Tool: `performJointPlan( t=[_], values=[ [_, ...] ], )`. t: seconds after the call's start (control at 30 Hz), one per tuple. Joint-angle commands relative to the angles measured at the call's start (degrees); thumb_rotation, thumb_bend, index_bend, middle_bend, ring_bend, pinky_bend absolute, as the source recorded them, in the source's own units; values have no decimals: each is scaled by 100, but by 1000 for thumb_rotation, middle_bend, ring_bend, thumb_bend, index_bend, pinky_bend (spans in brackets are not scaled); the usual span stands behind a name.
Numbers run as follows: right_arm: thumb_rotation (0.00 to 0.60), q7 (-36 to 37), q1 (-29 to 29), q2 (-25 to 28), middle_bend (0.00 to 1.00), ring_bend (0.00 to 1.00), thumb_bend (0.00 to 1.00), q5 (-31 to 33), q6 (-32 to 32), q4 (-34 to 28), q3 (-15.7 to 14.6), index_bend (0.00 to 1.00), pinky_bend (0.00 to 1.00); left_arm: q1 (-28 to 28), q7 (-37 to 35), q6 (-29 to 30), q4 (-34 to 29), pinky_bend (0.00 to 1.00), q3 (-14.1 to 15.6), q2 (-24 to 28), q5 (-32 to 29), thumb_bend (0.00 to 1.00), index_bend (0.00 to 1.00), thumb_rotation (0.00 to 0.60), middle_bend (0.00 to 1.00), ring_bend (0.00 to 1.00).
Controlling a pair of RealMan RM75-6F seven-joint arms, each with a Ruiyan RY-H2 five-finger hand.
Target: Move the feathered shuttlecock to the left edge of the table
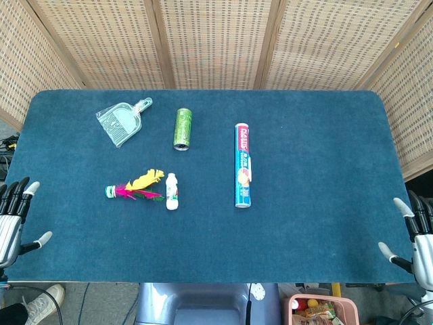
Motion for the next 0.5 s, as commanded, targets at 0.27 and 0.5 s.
performJointPlan(
  t=[0.27,0.5],
  values=[
    [600,173,2,77,0,0,0,137,-83,-31,17,0,0,-328,-2,-440,305,0,-143,-345,-111,0,0,600,0,0],
    [600,334,29,118,0,0,0,222,-171,-5,36,0,0,-1047,201,-1313,545,0,-452,-885,-355,50,70,600,0,0]
  ],
)
